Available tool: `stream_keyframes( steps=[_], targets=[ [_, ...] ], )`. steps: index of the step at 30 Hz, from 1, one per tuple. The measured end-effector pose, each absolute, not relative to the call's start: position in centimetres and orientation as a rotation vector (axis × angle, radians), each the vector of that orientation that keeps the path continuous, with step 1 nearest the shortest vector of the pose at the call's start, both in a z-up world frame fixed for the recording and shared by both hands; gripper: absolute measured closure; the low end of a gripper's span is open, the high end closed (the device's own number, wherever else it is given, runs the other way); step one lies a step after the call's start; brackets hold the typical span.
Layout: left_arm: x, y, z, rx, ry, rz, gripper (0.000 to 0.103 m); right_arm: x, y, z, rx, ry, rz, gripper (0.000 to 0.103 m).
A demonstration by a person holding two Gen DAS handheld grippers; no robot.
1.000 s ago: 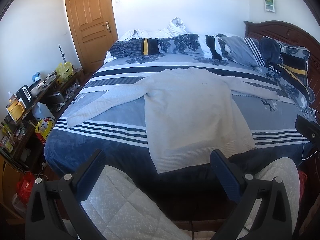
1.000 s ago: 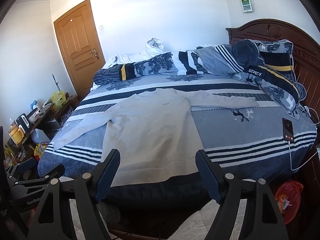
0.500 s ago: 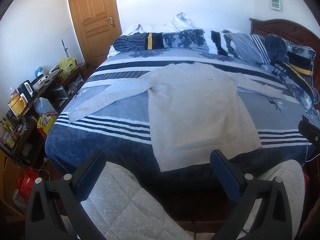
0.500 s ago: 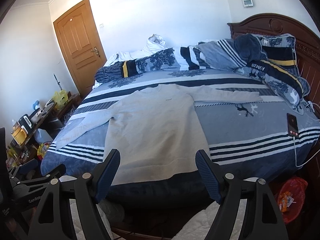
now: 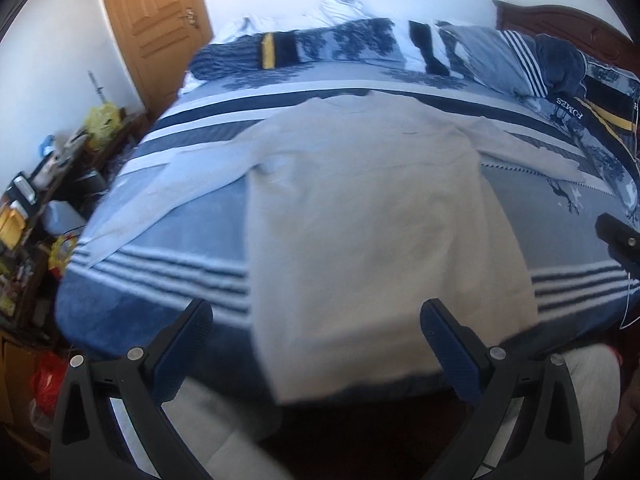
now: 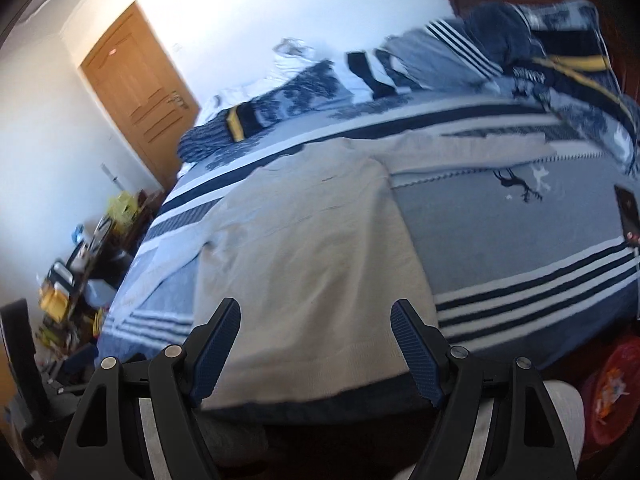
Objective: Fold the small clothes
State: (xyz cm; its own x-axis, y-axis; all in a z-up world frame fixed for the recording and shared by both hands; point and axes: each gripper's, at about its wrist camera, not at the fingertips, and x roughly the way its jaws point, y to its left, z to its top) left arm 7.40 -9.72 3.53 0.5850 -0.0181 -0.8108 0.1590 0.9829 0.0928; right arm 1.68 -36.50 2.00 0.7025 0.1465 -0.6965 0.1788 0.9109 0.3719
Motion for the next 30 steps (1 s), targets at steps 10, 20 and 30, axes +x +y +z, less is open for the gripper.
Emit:
stream_keyframes(
  steps=[10,20,30],
  targets=[
    [20.8,-21.8,1.6,0.122,0.943,-0.251,0.000,12.9,-51.4,-3.5,0.626,0.826,-0.164,0.021],
    [26.0,-33.0,-5.2,0.074,1.094,-0.426,0.000,21.9,-74.8,-15.4,0.927,0.890,-0.438,0.037],
    [25.0,-32.1,-5.2,0.085,1.097,-0.417,0.000,28.8,-82.3,-17.7,0.866,0.870,-0.520,0.097]
  ],
)
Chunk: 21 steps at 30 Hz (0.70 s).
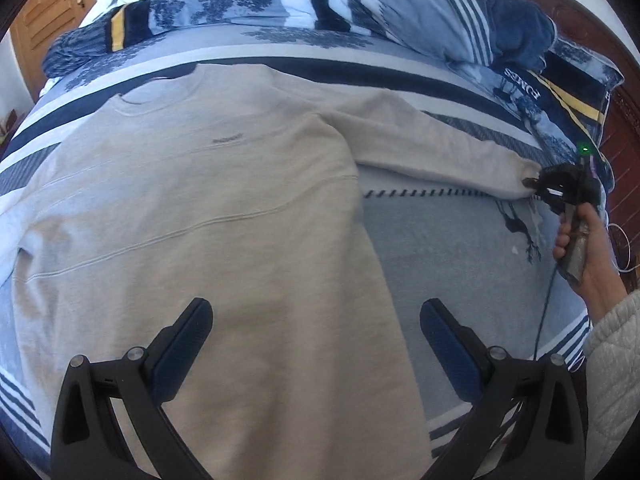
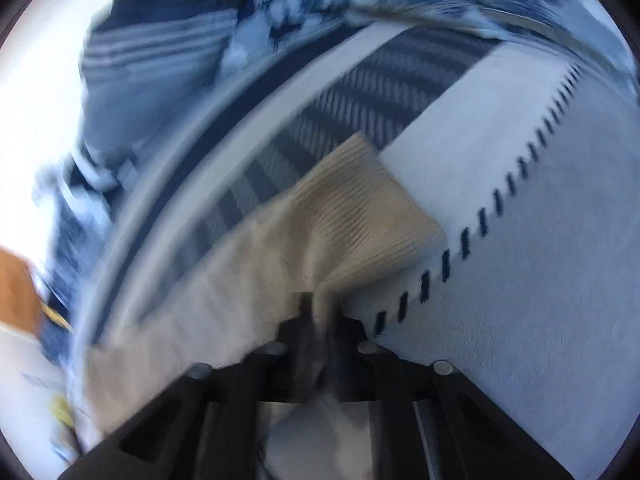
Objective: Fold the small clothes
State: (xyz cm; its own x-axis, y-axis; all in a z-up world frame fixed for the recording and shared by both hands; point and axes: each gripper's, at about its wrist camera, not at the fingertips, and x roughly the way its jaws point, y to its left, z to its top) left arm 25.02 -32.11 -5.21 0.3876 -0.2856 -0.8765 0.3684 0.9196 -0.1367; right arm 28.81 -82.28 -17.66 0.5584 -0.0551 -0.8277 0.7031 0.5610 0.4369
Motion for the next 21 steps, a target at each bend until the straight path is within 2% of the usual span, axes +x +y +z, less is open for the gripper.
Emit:
stream_keyframes(
  steps=[2,5,11,14,21],
  targets=[
    [24.8,-30.8,-4.6,0.061,1.087,-0.407,0.000,29.0,-81.2,-15.6,0.789,0.867,-0.531,0.097],
    [24.3,-28.4,-3.9,0.015,1.082,-0.392,0.000,28.2,-77.7,-9.8,0.629,0.764,-0.501,0.097],
    [23.5,-21.7,-2.2,-0.136,1.085,-0.360,0.000,26.2,-59.6,1.9,0.202,0.591,-0.286,0.097],
    [23.3,-17.4,-2.1,-0.214,1.088,-0.322,0.000,25.2,-49.9,3.9,0.049,0.557,-0.171,0.097],
    [23.9,-8.4,-3.6,-0.299,1.084,-0.196,0.000,23.9,-34.1,2.1,-0.026,0.513,0.108,0.097]
  ],
)
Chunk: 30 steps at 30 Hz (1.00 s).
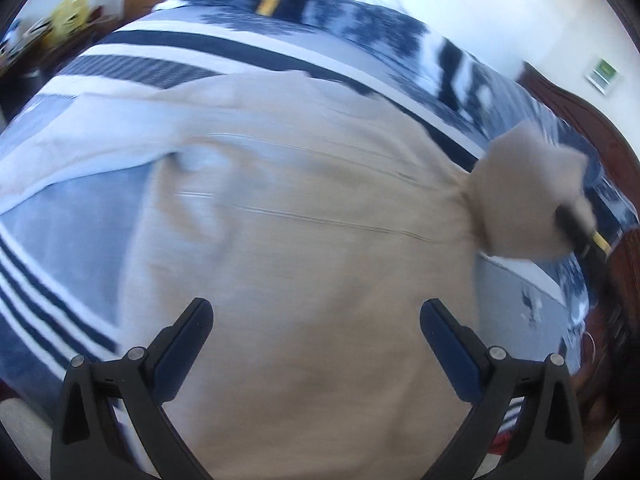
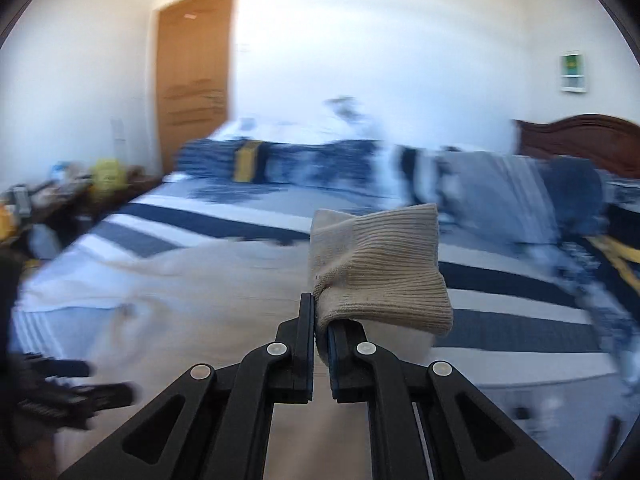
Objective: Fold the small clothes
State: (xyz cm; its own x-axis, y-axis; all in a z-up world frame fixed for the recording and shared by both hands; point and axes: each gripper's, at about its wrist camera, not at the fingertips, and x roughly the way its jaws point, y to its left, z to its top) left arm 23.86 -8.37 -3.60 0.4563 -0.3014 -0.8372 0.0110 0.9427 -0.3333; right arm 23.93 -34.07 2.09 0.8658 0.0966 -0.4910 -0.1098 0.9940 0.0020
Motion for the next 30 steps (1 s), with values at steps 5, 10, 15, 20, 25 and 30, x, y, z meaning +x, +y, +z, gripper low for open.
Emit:
stream_keyframes(
  steps=[5,10,15,20,25,30],
  targets=[
    [25.8,-3.4,-6.2,-0.358,1.113,-0.110,0.000,25.2,-27.6,-6.2,0.005,0.675,0.308,0.097],
    [27.8,-3.7,-9.1,-0.437,1.179,-0.175,0.000,25.5,-26.1,-13.5,0.006,0.907,0.564,0.056],
    [29.1,-7.8,-9.9,-0.381,1.211,-0.250,0.000,23.5,-31.9,-11.7,0.104,0.844,0.735,0.033],
    [28.3,-11.8,-10.3,-0.258,1.236,-0.294,0.000,26.0,-44.9,-10.9,0.467,0.764,0.551,0.032],
    [28.3,-12.7,-13.0,-0.100,1.299,-0.181,0.026,29.3,-52.9,-15.9,0.863,0.810,0.237,0.044],
    [28.3,-12.1,-11.1,-0.164,1.262,-0.237,0.099,30.7,-54.4,-19.5,1.100,0.823,0.143,0.052]
  ],
)
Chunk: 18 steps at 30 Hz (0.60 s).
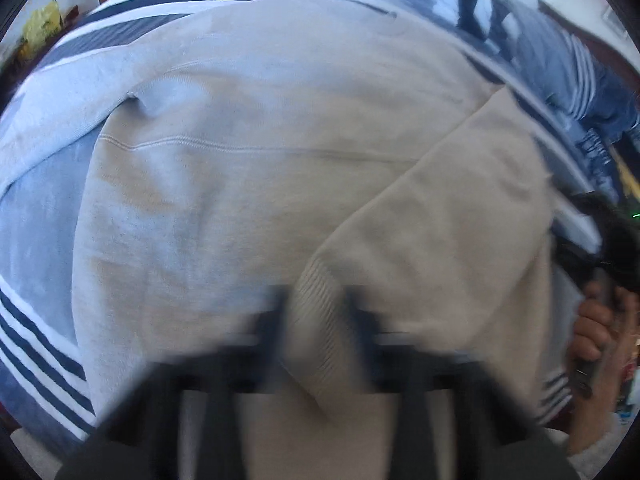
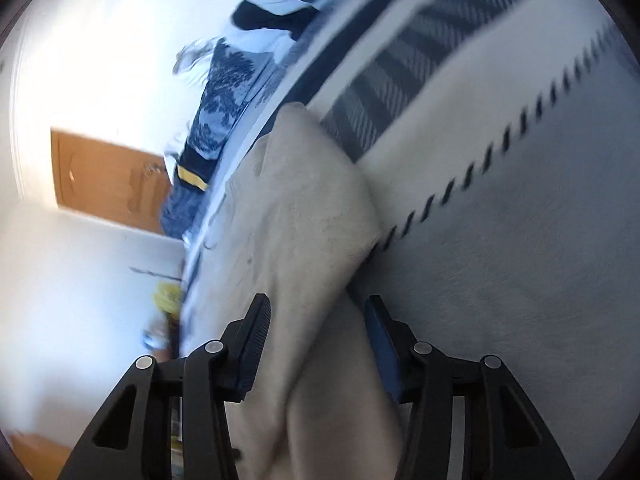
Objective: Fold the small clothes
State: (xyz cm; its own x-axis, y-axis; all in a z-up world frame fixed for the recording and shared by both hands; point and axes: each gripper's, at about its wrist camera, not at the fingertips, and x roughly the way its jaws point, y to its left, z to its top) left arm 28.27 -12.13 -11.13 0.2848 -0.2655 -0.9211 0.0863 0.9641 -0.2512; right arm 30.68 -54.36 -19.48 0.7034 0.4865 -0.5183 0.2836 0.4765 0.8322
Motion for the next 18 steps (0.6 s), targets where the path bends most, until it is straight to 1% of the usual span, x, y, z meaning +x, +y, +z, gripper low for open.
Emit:
stream_keyframes(
  steps=[1,2,3,5,6,9,11,12,14,15,16,17,18],
  targets=[
    [28.3,-11.6,-10.6,-0.198,1.257,-0.249,0.099,31.0,-54.6,-19.7,1.124,0.820,0.135,0.062],
    [28.2,-10.9,-9.4,-0.238,1.247,-0.265,0.100,31.2,-54.7,-19.7,1.139,0.809,0.106,0.084],
    [28.0,-10.3,-8.1,-0.268,1.236,-0.284,0.100,31.3,-55.0,-19.6,1.155,0.787,0.107,0.093],
    [27.1,-9.5,-5.3,-0.315,1.191,-0.335,0.100,31.9,-55.9,-18.6,1.189,0.724,0.103,0.098],
    [26.5,-8.5,-3.2,-0.323,1.151,-0.345,0.100,31.9,-56.0,-17.9,1.191,0.696,0.133,0.098],
    [25.2,-6.0,-1.1,-0.330,1.100,-0.331,0.100,32.5,-55.5,-15.0,1.128,0.617,0.213,0.098],
    [24.9,-5.0,-2.6,-0.230,1.129,-0.259,0.099,32.5,-54.7,-14.6,1.170,0.596,0.290,0.097],
    [24.8,-4.9,-4.2,-0.177,1.155,-0.211,0.099,32.6,-53.7,-14.7,1.175,0.617,0.328,0.096],
    [24.5,-4.2,-8.1,-0.077,1.244,-0.116,0.092,34.0,-50.7,-15.7,1.143,0.712,0.370,0.095],
    [25.0,-4.5,-9.8,-0.007,1.306,-0.049,0.082,34.5,-49.8,-16.7,1.134,0.770,0.392,0.094],
    [25.1,-4.4,-10.9,0.047,1.338,0.009,0.082,34.9,-49.0,-18.0,1.129,0.827,0.407,0.085],
    [25.4,-4.7,-11.0,0.058,1.330,0.026,0.082,34.9,-49.0,-18.8,1.128,0.860,0.393,0.062],
    [25.4,-4.8,-10.5,0.044,1.312,0.014,0.079,35.1,-49.3,-19.4,1.136,0.884,0.368,0.054]
  ],
)
